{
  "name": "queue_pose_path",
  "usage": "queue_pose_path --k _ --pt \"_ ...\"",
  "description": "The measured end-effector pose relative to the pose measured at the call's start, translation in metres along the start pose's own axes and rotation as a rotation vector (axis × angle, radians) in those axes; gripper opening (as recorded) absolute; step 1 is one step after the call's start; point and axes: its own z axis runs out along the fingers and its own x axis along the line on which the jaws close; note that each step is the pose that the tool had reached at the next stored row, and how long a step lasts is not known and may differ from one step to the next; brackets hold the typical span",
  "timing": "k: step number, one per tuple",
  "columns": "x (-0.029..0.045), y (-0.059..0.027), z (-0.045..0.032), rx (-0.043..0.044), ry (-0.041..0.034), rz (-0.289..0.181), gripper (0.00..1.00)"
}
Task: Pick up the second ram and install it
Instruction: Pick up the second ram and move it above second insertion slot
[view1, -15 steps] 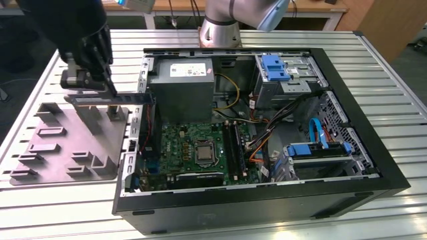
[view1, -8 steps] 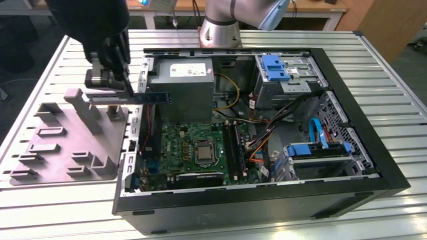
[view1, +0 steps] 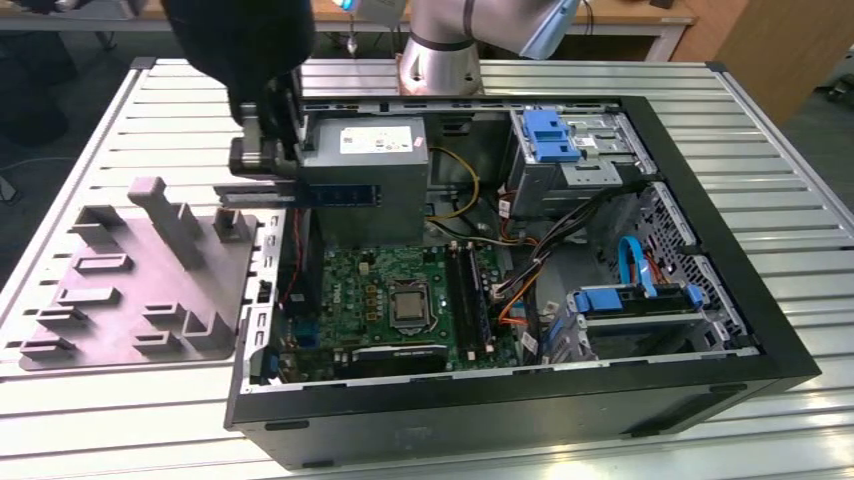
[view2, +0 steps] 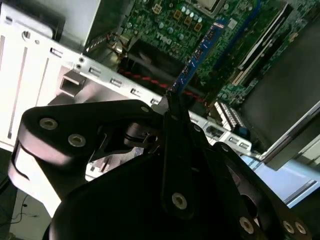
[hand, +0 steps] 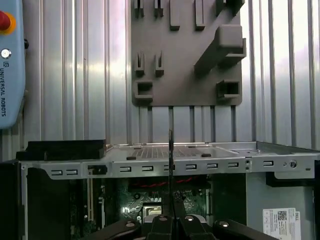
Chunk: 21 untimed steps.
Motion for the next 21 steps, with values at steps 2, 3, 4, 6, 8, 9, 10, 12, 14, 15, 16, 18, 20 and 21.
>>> queue_pose_path --k 2,3,4,6,8,9,10,12,14,15,16,18,20,21 --pt "-0.0002 -0.0088 -0.0001 -0.0004 0.0001 0.000 0.11" --pt "-0.0003 -0.0130 -0.0002 -0.0006 0.0001 0.000 0.11" --pt "-0.0004 -0.0170 -0.0002 -0.0007 0.0000 0.000 0.11" --pt "-0.0005 -0.0245 -0.0002 -0.0008 0.0000 0.000 0.11" --pt "-0.0007 -0.0323 -0.0003 -0.0010 0.0001 0.000 0.11" --pt "-0.0007 -0.0362 -0.0003 -0.0011 0.0000 0.000 0.11" --pt "-0.0008 -0.0401 -0.0004 -0.0011 0.0001 0.000 0.11" --pt "-0.0009 -0.0480 -0.0005 -0.0013 0.0001 0.000 0.11" --pt "-0.0010 -0.0562 -0.0006 -0.0015 0.0001 0.000 0.11" --pt "-0.0011 -0.0605 -0.0006 -0.0016 0.0001 0.000 0.11" --pt "-0.0011 -0.0648 -0.0006 -0.0017 0.0001 0.000 0.11" --pt "-0.0012 -0.0733 -0.0007 -0.0020 0.0001 0.000 0.11" --pt "-0.0014 -0.0819 -0.0008 -0.0023 0.0002 0.000 0.11" --pt "-0.0014 -0.0862 -0.0008 -0.0025 0.0001 0.000 0.11"
